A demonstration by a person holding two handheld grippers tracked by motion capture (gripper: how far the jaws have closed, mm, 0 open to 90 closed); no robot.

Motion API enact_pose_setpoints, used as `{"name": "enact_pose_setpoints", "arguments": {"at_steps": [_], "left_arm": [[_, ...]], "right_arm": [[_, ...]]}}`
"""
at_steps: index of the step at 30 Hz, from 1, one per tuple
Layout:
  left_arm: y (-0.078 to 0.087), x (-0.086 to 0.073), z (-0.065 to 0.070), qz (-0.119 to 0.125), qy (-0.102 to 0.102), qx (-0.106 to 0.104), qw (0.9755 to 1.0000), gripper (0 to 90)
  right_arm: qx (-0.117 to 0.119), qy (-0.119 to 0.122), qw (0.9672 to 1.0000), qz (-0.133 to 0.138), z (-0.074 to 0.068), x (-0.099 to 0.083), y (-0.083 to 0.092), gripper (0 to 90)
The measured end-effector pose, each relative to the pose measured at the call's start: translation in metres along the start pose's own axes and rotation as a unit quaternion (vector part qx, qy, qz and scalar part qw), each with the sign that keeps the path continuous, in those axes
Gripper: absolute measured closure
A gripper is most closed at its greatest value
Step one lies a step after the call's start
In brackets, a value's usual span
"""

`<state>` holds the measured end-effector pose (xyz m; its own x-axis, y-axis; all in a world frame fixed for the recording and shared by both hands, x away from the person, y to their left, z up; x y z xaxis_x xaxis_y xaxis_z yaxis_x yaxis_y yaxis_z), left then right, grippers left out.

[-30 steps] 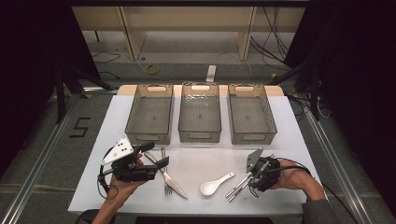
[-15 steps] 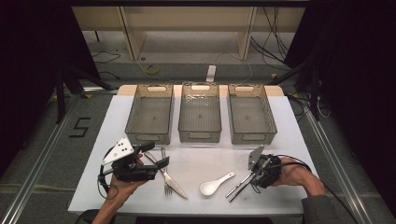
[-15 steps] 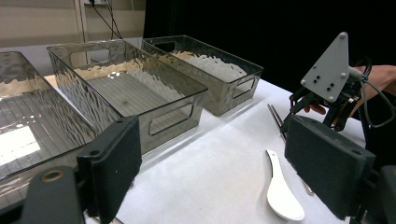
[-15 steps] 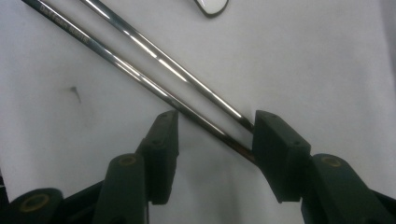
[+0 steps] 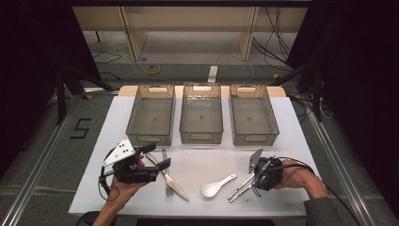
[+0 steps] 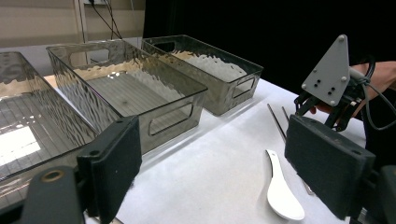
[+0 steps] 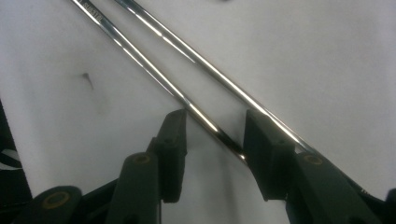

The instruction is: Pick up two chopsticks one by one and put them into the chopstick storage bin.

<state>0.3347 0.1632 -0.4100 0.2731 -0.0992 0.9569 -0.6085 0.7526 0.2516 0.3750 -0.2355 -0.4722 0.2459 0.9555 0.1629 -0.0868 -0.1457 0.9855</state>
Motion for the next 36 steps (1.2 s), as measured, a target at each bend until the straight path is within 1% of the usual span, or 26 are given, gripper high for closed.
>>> {"name": "enact_pose_setpoints", "arguments": {"at_steps": [1,4,6,7,8,9,11,12,13,15,18,19,22,24,25,27,29,30,31,35,36], "left_arm": [[0.0,0.0,0.0,0.0,-0.001,0.0,1.0,18.4],[0.0,0.0,0.0,0.0,0.0,0.0,1.0,18.4],[0.0,0.0,0.0,0.0,0.0,0.0,1.0,18.3],[0.0,0.0,0.0,-0.001,0.0,0.0,1.0,18.4],[0.0,0.0,0.0,0.0,0.0,0.0,1.0,18.3],[0.0,0.0,0.0,0.0,0.0,0.0,1.0,18.4],[0.0,0.0,0.0,0.0,0.0,0.0,1.0,18.4],[0.0,0.0,0.0,0.0,0.0,0.0,1.0,18.4],[0.0,0.0,0.0,-0.001,-0.001,0.0,1.0,18.4],[0.0,0.0,0.0,-0.001,0.0,0.001,1.0,18.4],[0.0,0.0,0.0,-0.001,-0.001,0.0,1.0,18.4],[0.0,0.0,0.0,-0.001,-0.001,0.0,1.0,18.4],[0.0,0.0,0.0,-0.001,-0.001,0.0,1.0,18.4],[0.0,0.0,0.0,-0.001,-0.001,0.0,1.0,18.4],[0.0,0.0,0.0,-0.001,-0.001,0.0,1.0,18.4],[0.0,0.0,0.0,-0.002,0.0,-0.001,1.0,18.4],[0.0,0.0,0.0,-0.002,-0.001,-0.001,1.0,18.4],[0.0,0.0,0.0,-0.002,-0.001,-0.001,1.0,18.4],[0.0,0.0,0.0,-0.002,0.0,-0.001,1.0,18.4],[-0.001,0.0,0.001,-0.004,0.0,-0.002,1.0,18.4],[-0.001,0.0,0.001,-0.004,0.0,-0.002,1.0,18.4]], "right_arm": [[0.0,0.007,1.0,-0.001,0.0,0.0,0.0,62.4],[-0.001,0.014,0.9999,-0.004,-0.002,0.0,0.0,65.1],[0.003,0.008,0.9999,-0.012,-0.004,0.001,0.001,67.0],[0.0,0.018,0.9998,-0.008,-0.004,0.001,0.0,68.1],[0.0,0.023,0.9997,-0.009,-0.004,0.002,0.0,69.1],[0.003,0.02,0.9997,-0.013,-0.005,0.002,0.001,70.3],[0.001,0.03,0.9994,-0.013,-0.006,0.002,0.0,72.0],[0.005,0.024,0.9996,-0.017,-0.007,0.002,0.001,72.4],[0.004,0.024,0.9995,-0.017,-0.008,0.002,0.001,72.9],[0.002,0.044,0.9989,-0.017,-0.009,0.002,0.0,74.8],[0.004,0.039,0.9989,-0.025,-0.011,0.003,0.001,76.2],[0.002,0.05,0.9985,-0.022,-0.012,0.002,0.0,77.8],[0.005,0.046,0.9984,-0.032,-0.014,0.002,0.002,79.3],[0.005,0.058,0.998,-0.026,-0.014,0.002,0.001,80.1],[0.006,0.061,0.9978,-0.026,-0.014,0.001,0.001,80.5],[0.008,0.058,0.9978,-0.03,-0.016,0.001,0.002,81.3],[0.01,0.07,0.9971,-0.026,-0.016,0.0,0.001,82.7],[0.012,0.074,0.9967,-0.029,-0.017,0.0,0.002,83.2],[0.012,0.074,0.9967,-0.029,-0.017,0.0,0.002,83.2],[0.016,0.089,0.9955,-0.029,-0.018,-0.001,0.002,86.0],[0.019,0.085,0.9957,-0.032,-0.019,-0.001,0.002,86.2]]}}
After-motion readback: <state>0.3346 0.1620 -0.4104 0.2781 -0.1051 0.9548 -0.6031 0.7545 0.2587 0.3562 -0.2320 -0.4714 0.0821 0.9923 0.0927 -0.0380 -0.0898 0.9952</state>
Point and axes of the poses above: each handheld gripper's, and its own axes: y roughly backward along the jaws, x roughly out of its top, z roughly to its right, the point moved 2 cm from there along -y, roughly forward along the jaws, and after that the axes turned 2 degrees about -y, right-handed, at the moved point
